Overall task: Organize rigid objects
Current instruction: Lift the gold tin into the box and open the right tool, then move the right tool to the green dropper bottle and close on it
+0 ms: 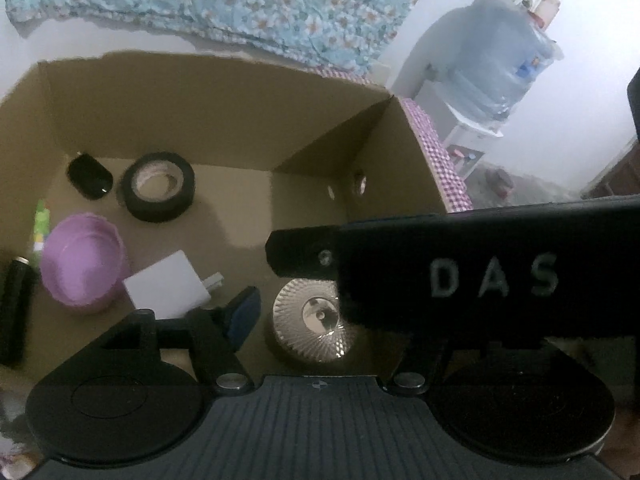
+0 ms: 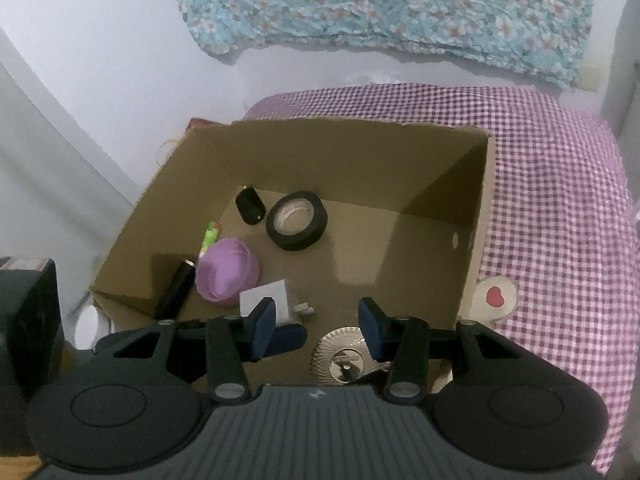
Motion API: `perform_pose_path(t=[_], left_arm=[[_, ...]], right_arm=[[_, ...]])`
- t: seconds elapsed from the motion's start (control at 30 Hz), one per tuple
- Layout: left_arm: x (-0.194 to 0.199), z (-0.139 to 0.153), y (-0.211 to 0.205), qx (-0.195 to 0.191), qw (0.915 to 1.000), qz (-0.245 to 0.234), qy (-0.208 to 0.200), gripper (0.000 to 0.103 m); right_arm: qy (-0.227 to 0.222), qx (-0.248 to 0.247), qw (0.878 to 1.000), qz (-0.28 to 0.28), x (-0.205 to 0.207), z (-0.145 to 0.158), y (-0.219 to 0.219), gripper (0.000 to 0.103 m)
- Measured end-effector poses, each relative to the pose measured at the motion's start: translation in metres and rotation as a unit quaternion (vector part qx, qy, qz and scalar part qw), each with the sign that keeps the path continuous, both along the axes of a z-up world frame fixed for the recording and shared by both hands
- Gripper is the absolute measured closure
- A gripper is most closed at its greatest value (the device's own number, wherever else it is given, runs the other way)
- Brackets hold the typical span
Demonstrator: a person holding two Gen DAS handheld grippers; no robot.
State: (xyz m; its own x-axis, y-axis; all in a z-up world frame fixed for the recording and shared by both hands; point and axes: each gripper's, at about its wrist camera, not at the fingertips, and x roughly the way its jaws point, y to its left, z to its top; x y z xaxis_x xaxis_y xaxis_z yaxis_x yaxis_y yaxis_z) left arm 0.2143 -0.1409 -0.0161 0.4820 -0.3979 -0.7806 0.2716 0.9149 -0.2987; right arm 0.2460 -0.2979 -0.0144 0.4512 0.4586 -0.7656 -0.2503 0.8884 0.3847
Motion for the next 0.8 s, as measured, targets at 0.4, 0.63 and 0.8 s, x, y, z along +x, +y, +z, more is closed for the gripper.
perform_pose_path(t=[0.4, 0.63, 0.8], left_arm=[[-0.095, 0.070, 0.046, -0.013, 0.9947, -0.026, -0.098, 0.018], [-0.144, 0.071, 0.091, 0.013, 0.9906, 0.005, -0.136, 0.014], [-0.147, 0.050, 0.102, 0.054, 0.9890, 0.031, -0.134, 0.016]], right_arm=[[-0.080, 0.163, 0.981, -0.062, -0.075, 0.054, -0.049, 0.053], [-0.080, 0.197, 0.975, -0.062, -0.116, 0.054, -0.043, 0.053], [-0.049, 0.173, 0.983, -0.035, -0.118, 0.038, -0.006, 0.053]])
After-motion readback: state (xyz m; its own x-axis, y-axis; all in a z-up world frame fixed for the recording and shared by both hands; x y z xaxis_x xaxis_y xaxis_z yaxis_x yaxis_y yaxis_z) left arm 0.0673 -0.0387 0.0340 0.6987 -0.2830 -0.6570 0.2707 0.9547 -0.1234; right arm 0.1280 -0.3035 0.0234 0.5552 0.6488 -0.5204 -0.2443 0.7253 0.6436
